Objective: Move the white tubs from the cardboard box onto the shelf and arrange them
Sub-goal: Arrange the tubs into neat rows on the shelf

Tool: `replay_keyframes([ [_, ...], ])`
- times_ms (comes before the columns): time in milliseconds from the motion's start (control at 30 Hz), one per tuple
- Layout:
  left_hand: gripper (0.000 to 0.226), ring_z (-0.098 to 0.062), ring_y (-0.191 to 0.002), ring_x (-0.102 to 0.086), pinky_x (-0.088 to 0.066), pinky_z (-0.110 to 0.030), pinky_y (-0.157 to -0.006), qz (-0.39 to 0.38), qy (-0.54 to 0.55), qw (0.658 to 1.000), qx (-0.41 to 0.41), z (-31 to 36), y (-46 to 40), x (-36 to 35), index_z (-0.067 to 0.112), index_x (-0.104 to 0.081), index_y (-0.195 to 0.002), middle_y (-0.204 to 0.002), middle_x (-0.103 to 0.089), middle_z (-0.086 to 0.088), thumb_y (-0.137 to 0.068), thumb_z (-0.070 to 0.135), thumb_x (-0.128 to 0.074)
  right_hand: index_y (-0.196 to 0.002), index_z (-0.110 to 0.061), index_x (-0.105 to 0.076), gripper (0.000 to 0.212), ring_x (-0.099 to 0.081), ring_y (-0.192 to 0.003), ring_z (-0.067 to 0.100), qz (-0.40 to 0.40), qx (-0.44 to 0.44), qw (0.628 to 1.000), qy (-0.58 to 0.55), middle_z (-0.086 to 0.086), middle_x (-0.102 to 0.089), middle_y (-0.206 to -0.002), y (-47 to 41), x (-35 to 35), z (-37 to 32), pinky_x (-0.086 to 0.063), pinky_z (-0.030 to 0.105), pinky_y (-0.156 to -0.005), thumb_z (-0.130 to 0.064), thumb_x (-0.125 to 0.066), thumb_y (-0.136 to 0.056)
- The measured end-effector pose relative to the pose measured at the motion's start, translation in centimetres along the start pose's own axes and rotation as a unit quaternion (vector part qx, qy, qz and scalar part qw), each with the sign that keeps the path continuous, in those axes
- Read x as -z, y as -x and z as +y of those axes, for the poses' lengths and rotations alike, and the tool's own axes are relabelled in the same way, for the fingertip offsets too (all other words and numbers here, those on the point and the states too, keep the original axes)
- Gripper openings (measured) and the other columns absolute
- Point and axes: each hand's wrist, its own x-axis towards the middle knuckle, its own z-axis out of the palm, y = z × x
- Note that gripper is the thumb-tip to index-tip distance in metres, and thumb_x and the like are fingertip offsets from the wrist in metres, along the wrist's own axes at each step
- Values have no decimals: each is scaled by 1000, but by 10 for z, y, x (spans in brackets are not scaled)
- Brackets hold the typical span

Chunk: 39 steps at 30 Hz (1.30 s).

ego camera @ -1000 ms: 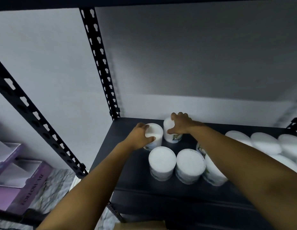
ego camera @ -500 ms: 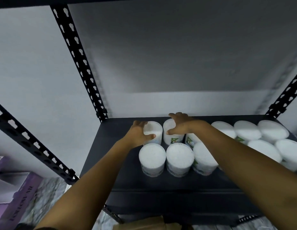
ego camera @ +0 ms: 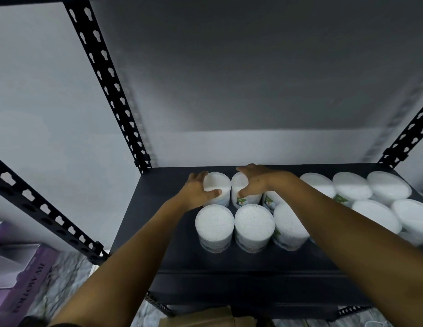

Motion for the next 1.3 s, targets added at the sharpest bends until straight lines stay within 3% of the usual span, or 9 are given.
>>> replay_keyframes([
  [100, 75, -27, -133, -36, -35, -22, -90, -2, -2, 1000, 4, -1, -1, 2, 15, -21, -149, -146, -26, -12, -89, 35, -61, -151, -28, -12, 97, -32, -137, 26, 0, -1, 1000, -9, 4, -28, -151, 0, -2, -2, -38, 37, -105, -51, -69, -75],
  [300, 71, -23, -119, -43, -39, -27, -88, 50, -54, 997, 13, -9, -3, -3, 7, -42, -130, -129, -47, -10, -80, 50, -66, -149, -25, -19, 95, -36, -133, 29, 50, -8, 998, 32, 8, -35, -147, 2, -5, -4, -38, 41, -103, -66, -60, -75],
  [400, 71, -25, -118, -46, -42, -32, -92, 67, -58, 996, 12, -7, -3, -4, 5, -42, -128, -127, -47, -11, -79, 51, -67, -150, -26, -16, 94, -36, -133, 29, 55, 4, 998, 38, 6, -35, -148, 3, -5, -6, -36, 42, -104, -62, -62, -76],
  [600, 74, -30, -124, -47, -39, -33, -95, 24, -24, 999, 16, -3, -2, -5, 9, -30, -142, -138, -43, -13, -86, 44, -62, -150, -25, -16, 96, -34, -135, 29, 42, 3, 999, 20, 7, -33, -149, 6, -6, -5, -37, 40, -104, -60, -64, -75],
  [933, 72, -29, -117, -51, -40, -31, -87, 29, -28, 999, 20, -4, 1, -8, 8, -35, -137, -133, -47, -13, -84, 48, -64, -149, -26, -17, 98, -29, -138, 29, 55, -2, 998, 24, 6, -29, -152, 10, -13, -5, -33, 42, -108, -64, -64, -72],
  [1100, 81, -30, -130, -42, -38, -37, -102, 31, -12, 999, 27, -1, 9, -7, 9, -26, -145, -145, -39, -13, -85, 49, -61, -151, -27, -11, 97, -21, -142, 29, 67, 1, 998, 1, 6, -22, -156, 15, -17, -3, -28, 46, -111, -63, -61, -76],
  [1300, 78, -27, -139, -26, -30, -43, -113, 82, 36, 996, -1, 7, 59, -21, 13, -25, -147, -153, -25, -8, -86, 48, -60, -150, -17, -19, 86, -22, -143, 27, 156, 16, 980, -120, 7, -22, -156, 52, -43, -4, -26, 43, -114, -55, -58, -84],
])
